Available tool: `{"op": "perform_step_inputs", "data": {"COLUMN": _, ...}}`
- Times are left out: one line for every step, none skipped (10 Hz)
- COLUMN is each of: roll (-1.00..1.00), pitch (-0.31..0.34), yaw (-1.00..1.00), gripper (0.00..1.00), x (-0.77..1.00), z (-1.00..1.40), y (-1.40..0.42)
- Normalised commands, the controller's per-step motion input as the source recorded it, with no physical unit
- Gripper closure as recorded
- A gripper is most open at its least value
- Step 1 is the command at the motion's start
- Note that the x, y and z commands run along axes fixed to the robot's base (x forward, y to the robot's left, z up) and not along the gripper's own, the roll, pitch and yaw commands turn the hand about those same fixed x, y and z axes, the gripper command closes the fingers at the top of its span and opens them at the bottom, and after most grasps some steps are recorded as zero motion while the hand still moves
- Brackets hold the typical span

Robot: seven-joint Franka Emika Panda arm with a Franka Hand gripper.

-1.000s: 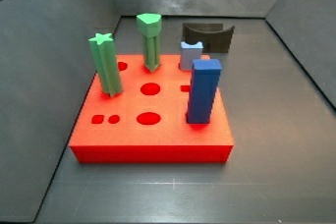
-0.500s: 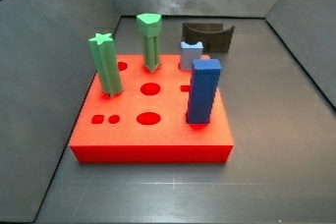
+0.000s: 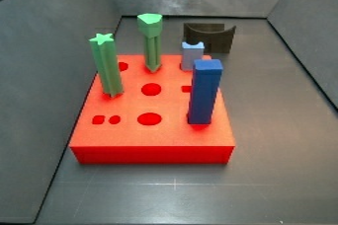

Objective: Pick up the oval object. Move up. Place the oval object on the fixture. Regrasp the oval object. Move to above the board. Insert the oval object.
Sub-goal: Place the oval object on the fixture.

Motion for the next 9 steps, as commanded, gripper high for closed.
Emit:
{"op": "perform_step_inputs", "data": {"roll": -1.00, "pitch": 0.193, "yaw": 0.13, "gripper": 1.00, "x": 0.81, "z": -0.01, "y": 0.47}}
{"op": "perform_step_inputs", "data": {"roll": -1.00, "pitch": 0.195, "yaw": 0.08, "gripper": 1.00, "x": 0.71, "z": 0.00, "y": 0.32}}
{"op": "perform_step_inputs", "data": {"roll": -1.00, "pitch": 0.206, "yaw": 0.06, "gripper": 1.00, "x": 0.63, "z": 0.00, "y": 0.18}}
{"op": "perform_step_inputs", "data": {"roll": -1.00, "pitch": 0.220, "yaw": 0.05, "gripper": 1.00, "x": 0.54, "z": 0.00, "y": 0.11}}
{"op": "perform_step_inputs", "data": {"roll": -1.00, "pitch": 0.233, "yaw": 0.03, "gripper": 1.00, "x": 0.46, "z": -0.01, "y": 0.09}}
{"op": "perform_step_inputs", "data": {"roll": -1.00, "pitch": 0.253, "yaw": -0.02, "gripper": 1.00, "x": 0.32, "z": 0.00, "y": 0.06}}
{"op": "perform_step_inputs", "data": {"roll": -0.98, "pitch": 0.261, "yaw": -0.05, "gripper": 1.00, "x": 0.26, "z": 0.00, "y": 0.05}}
{"op": "perform_step_inputs", "data": {"roll": -0.76, "pitch": 0.214, "yaw": -0.09, "gripper": 1.00, "x": 0.16, "z": -0.01, "y": 0.05}}
{"op": "perform_step_inputs", "data": {"roll": -0.59, "pitch": 0.178, "yaw": -0.11, "gripper": 1.00, "x": 0.09, "z": -0.01, "y": 0.05}}
